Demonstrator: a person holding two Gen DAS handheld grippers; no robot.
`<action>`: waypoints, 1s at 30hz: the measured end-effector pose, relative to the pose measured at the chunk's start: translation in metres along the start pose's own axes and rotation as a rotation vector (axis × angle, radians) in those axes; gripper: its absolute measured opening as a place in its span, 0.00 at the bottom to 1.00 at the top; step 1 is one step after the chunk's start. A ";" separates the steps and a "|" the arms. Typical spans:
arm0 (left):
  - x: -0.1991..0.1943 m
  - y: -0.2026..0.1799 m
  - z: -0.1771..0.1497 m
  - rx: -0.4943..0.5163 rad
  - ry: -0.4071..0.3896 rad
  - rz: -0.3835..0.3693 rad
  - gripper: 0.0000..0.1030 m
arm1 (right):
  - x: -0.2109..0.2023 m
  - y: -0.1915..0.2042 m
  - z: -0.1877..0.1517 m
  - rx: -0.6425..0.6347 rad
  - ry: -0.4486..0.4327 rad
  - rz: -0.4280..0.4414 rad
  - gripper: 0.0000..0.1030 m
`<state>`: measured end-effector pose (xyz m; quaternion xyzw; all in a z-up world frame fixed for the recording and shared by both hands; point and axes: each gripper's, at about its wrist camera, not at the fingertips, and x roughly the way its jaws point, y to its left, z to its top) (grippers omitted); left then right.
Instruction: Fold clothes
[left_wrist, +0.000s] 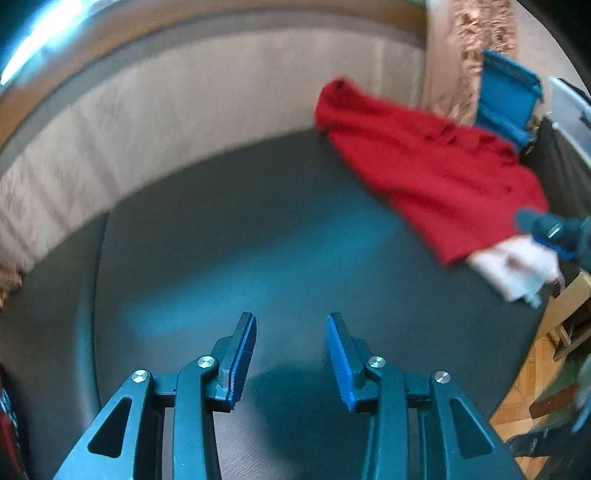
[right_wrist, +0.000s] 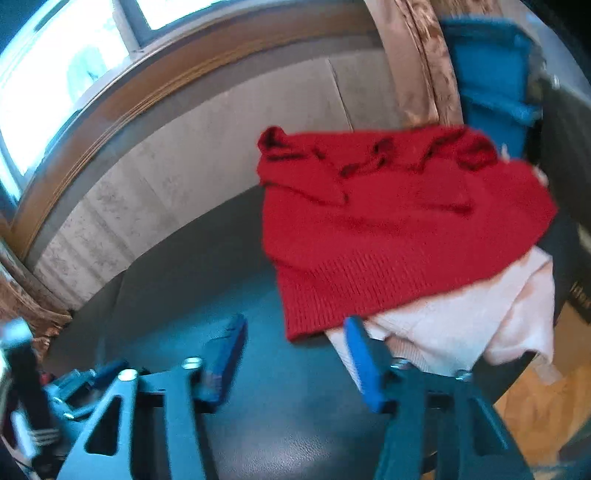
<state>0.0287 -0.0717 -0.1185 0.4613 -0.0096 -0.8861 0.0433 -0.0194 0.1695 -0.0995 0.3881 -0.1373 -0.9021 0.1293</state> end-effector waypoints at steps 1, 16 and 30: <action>0.003 0.007 -0.005 -0.019 0.008 -0.005 0.39 | 0.000 -0.006 0.001 0.015 0.004 -0.008 0.49; 0.016 0.047 -0.038 -0.095 -0.046 -0.086 0.71 | 0.030 -0.060 0.043 0.231 0.033 0.093 0.56; 0.020 0.038 -0.037 -0.036 -0.083 -0.121 0.89 | 0.067 -0.082 0.142 0.306 -0.038 0.241 0.74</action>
